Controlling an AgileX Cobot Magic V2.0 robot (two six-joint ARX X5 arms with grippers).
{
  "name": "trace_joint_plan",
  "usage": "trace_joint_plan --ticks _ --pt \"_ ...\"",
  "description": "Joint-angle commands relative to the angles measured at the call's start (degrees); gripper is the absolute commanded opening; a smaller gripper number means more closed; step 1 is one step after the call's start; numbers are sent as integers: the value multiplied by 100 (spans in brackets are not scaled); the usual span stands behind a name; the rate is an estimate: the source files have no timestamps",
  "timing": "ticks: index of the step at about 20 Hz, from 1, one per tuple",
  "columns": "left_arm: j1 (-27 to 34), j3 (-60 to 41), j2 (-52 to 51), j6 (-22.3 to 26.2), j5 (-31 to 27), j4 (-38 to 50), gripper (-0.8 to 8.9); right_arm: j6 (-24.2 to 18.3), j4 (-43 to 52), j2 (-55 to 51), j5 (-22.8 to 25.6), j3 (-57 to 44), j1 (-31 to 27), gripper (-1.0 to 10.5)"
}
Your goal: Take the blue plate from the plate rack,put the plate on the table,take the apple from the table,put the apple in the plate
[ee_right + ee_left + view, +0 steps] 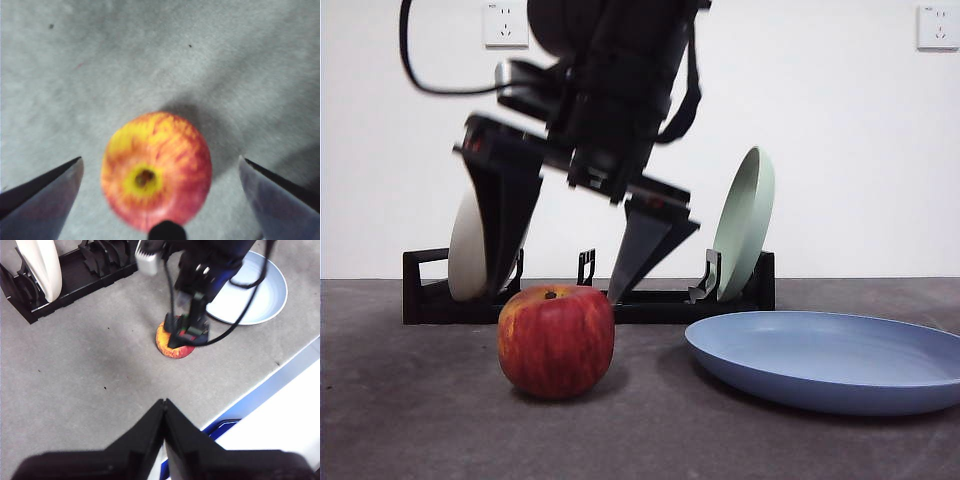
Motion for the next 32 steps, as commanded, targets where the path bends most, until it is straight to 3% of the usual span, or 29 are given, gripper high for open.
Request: trace_joint_plan --ticks 1,5,10,15,23,29,32 --pt "17 -35 -26 -55 -28 17 -8 31 35 273 -4 4 59 670" --pt "17 -35 -85 -50 -66 17 -8 79 192 483 33 4 109 619" --pt "17 -35 -208 -33 -111 17 -9 184 15 483 81 4 181 -13" --pt "17 -35 -372 -13 -166 17 -9 328 -323 140 656 11 212 -11" --pt "17 -35 -431 98 -363 17 -9 107 -1493 -988 1690 -4 -85 -11" --pt "17 -35 -431 103 -321 17 -8 85 -1534 -1019 1674 -304 -892 -11" --pt "17 -35 -431 107 -326 17 -8 118 -949 -1086 1268 -966 -1185 -11"
